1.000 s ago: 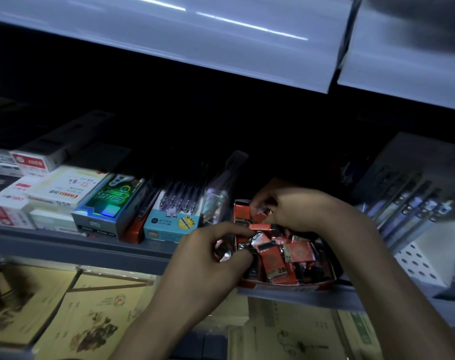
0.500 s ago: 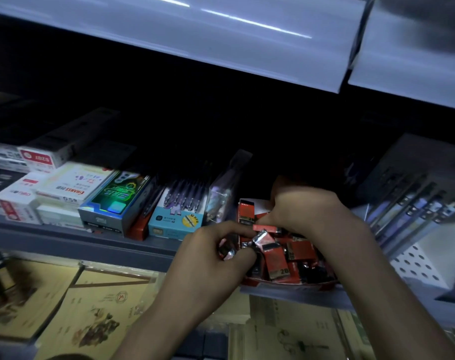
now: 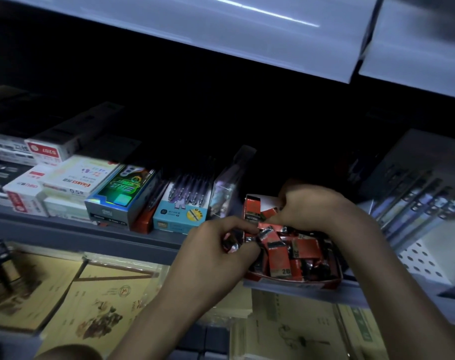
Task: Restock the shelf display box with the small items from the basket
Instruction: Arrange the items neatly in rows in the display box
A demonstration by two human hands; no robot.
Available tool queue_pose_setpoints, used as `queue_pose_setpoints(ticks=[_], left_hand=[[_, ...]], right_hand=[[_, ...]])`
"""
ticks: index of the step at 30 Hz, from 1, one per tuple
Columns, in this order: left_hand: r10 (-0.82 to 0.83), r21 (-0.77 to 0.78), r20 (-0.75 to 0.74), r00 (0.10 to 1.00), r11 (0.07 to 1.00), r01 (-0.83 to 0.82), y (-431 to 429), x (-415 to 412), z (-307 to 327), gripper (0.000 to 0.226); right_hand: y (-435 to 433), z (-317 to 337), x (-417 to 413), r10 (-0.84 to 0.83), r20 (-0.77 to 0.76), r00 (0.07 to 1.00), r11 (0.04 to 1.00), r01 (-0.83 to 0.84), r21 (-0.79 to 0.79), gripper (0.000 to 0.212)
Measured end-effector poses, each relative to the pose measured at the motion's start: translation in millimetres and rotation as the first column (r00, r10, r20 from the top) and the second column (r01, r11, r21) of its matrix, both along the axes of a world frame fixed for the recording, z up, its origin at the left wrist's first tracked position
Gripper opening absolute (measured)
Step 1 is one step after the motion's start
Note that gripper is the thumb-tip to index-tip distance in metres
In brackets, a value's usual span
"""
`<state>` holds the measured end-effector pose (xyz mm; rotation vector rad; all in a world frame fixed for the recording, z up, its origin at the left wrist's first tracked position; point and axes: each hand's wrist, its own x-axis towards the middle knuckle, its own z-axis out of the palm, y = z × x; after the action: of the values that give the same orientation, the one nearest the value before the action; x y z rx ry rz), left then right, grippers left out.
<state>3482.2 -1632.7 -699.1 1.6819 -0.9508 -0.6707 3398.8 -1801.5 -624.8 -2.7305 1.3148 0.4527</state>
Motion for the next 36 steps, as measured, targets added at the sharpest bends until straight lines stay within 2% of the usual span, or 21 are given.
queue_pose_setpoints(ticks=[5, 11, 14, 17, 20, 24, 26, 27, 29, 30, 34, 36], left_hand=[[0.001, -0.013, 0.001, 1.000, 1.000, -0.001, -2.3, -2.0, 0.0, 0.030], [-0.006, -0.025, -0.004, 1.000, 1.000, 0.006, -1.7, -1.8, -0.6, 0.025], [-0.021, -0.032, -0.027, 0.999, 0.999, 0.020, -2.2, -2.1, -1.0, 0.031], [-0.033, -0.074, -0.081, 0.996, 0.997, 0.027, 0.1, -2.7, 2.0, 0.026], [-0.019, -0.154, -0.232, 0.973, 0.988, -0.018, 4.2, -2.8, 4.9, 0.032], [-0.020, -0.207, -0.448, 0.894, 0.975, -0.082, 8.5, -3.3, 11.2, 0.017], [-0.081, -0.241, -0.633, 0.770, 0.966, -0.097, 4.6, -3.4, 12.8, 0.007], [-0.124, -0.265, -0.729, 0.673, 0.958, -0.110, 2.0, -2.8, 12.9, 0.014], [-0.198, -0.310, -0.847, 0.494, 0.938, -0.156, -0.7, -1.7, 15.2, 0.032], [-0.215, -0.329, -0.857, 0.468, 0.928, -0.176, -0.4, -2.1, 16.9, 0.032], [-0.260, -0.391, -0.845, 0.468, 0.897, -0.207, 8.3, -7.8, 21.3, 0.032], [-0.265, -0.408, -0.826, 0.498, 0.891, -0.202, 10.5, -10.3, 22.8, 0.031]], right_hand=[[2.1, 4.7, 1.8, 0.044, 0.052, 0.998, 0.998, -0.046, 0.042, 0.040], [2.1, 0.7, 1.5, 0.052, 0.114, 0.992, 0.998, -0.055, 0.018, 0.036], [1.4, -0.5, -2.2, 0.055, 0.144, 0.988, 0.998, -0.052, -0.021, 0.035], [-0.6, -4.2, -5.0, 0.067, 0.190, 0.979, 0.998, -0.065, -0.019, 0.028], [-6.2, -12.1, -6.9, 0.048, 0.278, 0.959, 0.998, -0.056, 0.018, 0.024], [-10.9, -16.9, -10.4, 0.013, 0.383, 0.924, 0.990, -0.067, 0.127, 0.017], [-9.8, -13.9, -15.5, -0.028, 0.432, 0.901, 0.980, -0.060, 0.189, 0.012], [-9.8, -12.8, -18.5, -0.036, 0.459, 0.888, 0.980, -0.060, 0.192, 0.009], [-6.7, -9.6, -24.9, -0.021, 0.524, 0.851, 0.989, -0.061, 0.138, 0.005], [-3.8, -7.5, -27.4, -0.004, 0.576, 0.817, 0.991, -0.072, 0.109, 0.005], [21.0, 4.2, -37.8, 0.029, 0.809, 0.586, 0.972, -0.206, 0.115, 0.013], [34.0, 8.7, -42.6, 0.046, 0.866, 0.499, 0.950, -0.289, 0.116, 0.014]])
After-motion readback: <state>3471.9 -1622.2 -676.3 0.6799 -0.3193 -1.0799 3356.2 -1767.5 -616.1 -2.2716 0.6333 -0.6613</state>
